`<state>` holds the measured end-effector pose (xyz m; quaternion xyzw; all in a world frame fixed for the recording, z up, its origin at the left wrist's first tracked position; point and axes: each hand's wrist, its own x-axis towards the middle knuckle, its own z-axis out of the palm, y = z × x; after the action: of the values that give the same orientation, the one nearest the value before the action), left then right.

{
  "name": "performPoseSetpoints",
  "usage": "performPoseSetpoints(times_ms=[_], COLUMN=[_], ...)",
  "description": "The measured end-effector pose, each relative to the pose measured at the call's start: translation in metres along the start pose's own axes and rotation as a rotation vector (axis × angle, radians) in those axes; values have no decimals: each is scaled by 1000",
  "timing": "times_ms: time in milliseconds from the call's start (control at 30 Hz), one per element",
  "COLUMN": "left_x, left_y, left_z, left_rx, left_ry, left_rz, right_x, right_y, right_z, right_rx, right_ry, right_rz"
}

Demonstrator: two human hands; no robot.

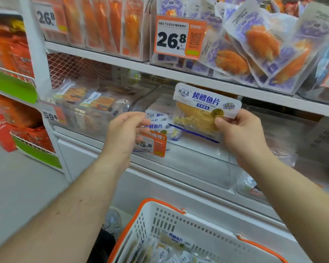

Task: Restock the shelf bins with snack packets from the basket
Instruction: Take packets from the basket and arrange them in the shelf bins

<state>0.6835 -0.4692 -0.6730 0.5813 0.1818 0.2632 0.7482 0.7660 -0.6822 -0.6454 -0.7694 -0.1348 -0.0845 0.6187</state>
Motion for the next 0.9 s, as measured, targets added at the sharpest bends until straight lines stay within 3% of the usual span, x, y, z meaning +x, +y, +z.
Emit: performPoseSetpoints(times_ms=[100,333,600,900], left_x=[4,8,9,8], left_y=[1,-3,-4,-5], left_z=[-3,-5,-5,0], left_rx=[-46,36,56,104], left_ry=[65,68,90,66], left_rz=[-25,-28,-39,-44], right_x=[25,48,52,56], right_y=[19,38,50,45], right_z=[10,43,73,103], right_rx=[-223,-333,-523,-348], right_ry=[-48,-343,-492,-486], right_rz=[25,447,530,520])
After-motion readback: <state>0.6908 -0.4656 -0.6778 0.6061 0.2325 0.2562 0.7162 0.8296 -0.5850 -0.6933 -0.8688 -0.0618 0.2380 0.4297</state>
